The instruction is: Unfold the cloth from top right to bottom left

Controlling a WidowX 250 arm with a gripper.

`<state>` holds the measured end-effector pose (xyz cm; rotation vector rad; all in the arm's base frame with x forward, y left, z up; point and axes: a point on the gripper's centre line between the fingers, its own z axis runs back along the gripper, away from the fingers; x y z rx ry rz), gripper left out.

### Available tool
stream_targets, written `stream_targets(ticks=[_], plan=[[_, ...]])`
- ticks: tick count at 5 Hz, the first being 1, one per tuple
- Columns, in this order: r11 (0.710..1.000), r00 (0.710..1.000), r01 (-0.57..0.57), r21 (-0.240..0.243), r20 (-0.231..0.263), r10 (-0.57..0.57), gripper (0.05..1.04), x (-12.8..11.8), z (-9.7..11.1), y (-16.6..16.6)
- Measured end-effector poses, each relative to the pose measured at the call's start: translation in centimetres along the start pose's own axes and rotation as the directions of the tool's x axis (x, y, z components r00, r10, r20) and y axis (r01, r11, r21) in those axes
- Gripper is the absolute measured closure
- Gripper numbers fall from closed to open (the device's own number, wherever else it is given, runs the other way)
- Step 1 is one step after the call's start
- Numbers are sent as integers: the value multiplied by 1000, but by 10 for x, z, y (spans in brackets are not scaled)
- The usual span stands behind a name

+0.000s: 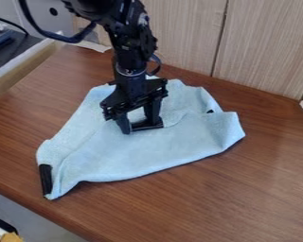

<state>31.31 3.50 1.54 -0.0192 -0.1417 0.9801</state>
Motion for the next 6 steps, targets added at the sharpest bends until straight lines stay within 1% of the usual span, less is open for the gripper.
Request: stream_targets(ticks=[1,2,3,4,5,6], plan=[[1000,1000,0,16,14,0,676,1,-2,1],[1000,1000,-2,18,16,2,851,0,-2,3],[1000,1000,12,17,9,-12,969,-5,-2,5],[1000,1000,16,12,-1,-16,1021,-8,-2,5],[999,999,40,6,-12,-40,1027,-14,6,3],[998,999,48,-32,-11,-48,1028,-18,19,-1]])
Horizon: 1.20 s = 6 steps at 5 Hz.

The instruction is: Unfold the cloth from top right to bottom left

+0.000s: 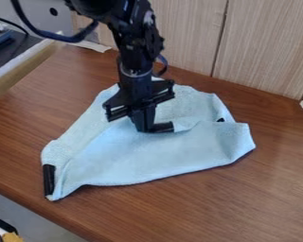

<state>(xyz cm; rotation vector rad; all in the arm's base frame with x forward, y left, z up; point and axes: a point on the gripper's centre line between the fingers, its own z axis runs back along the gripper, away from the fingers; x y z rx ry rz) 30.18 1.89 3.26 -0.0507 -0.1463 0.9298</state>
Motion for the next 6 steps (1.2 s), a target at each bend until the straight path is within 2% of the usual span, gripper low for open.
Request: stream_targets(ticks=[2,3,5,6], plan=[[992,994,110,-67,12,-109,1028,-23,28,-4],[980,985,170,-100,17,-170,1028,-42,40,1],[934,943,330,-138,18,-331,1029,-91,55,26],[905,914,403,-134,15,-405,1029,-111,54,42]])
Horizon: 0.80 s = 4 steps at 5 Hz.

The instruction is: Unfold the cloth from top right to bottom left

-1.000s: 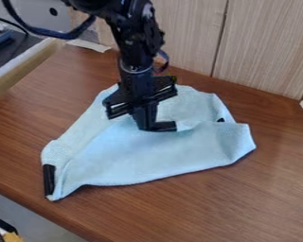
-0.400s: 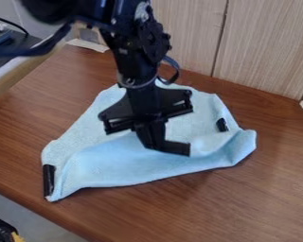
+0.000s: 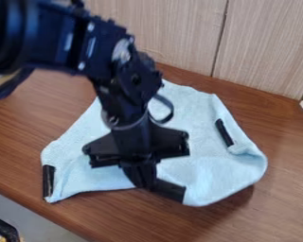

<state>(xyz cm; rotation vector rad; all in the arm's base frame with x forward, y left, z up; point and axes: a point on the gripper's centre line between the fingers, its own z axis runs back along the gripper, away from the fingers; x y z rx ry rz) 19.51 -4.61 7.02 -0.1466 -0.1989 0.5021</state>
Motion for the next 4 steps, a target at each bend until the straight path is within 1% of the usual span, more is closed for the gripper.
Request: stream_targets(ticks=[1,2,3,4], plan=[[997,997,74,7,-27,-73,1029,-25,-5,6],[993,992,118,15,-48,-117,1029,-45,-11,11],[990,987,139,22,-83,-137,1006,-58,-19,13],[990,987,133,48,-94,-129,856,-58,-23,16]])
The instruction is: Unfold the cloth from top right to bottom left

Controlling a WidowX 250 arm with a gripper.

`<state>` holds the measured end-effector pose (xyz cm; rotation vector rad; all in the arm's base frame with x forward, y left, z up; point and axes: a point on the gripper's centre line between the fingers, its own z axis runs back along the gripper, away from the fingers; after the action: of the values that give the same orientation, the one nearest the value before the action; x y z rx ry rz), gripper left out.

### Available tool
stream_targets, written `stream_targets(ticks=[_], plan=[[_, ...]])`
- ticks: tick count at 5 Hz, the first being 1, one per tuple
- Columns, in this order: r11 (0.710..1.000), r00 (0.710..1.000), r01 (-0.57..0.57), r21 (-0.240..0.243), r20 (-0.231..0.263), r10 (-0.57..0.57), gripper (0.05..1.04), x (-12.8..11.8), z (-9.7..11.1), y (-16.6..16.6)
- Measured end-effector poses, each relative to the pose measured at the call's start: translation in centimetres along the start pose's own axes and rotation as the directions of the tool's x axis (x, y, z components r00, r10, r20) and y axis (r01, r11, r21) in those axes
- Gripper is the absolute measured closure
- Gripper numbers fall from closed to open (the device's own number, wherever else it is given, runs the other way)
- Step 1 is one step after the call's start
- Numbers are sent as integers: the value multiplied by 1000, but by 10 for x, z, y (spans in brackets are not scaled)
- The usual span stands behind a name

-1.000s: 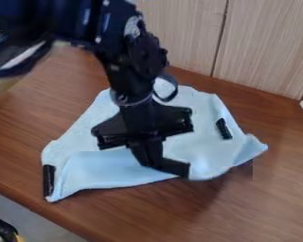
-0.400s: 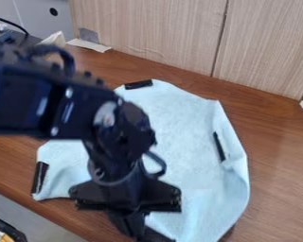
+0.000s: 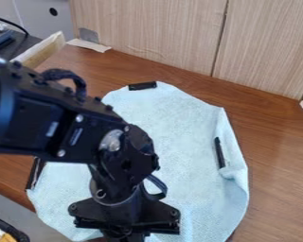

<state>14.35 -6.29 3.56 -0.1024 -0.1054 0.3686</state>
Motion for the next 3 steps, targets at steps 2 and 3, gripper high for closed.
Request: stream_targets(ticks=[2,3], plan=[[1000,1000,-7,4,10,7,287,9,2,-4],[1000,1000,-5,6,2,5,79,9,3,-3]])
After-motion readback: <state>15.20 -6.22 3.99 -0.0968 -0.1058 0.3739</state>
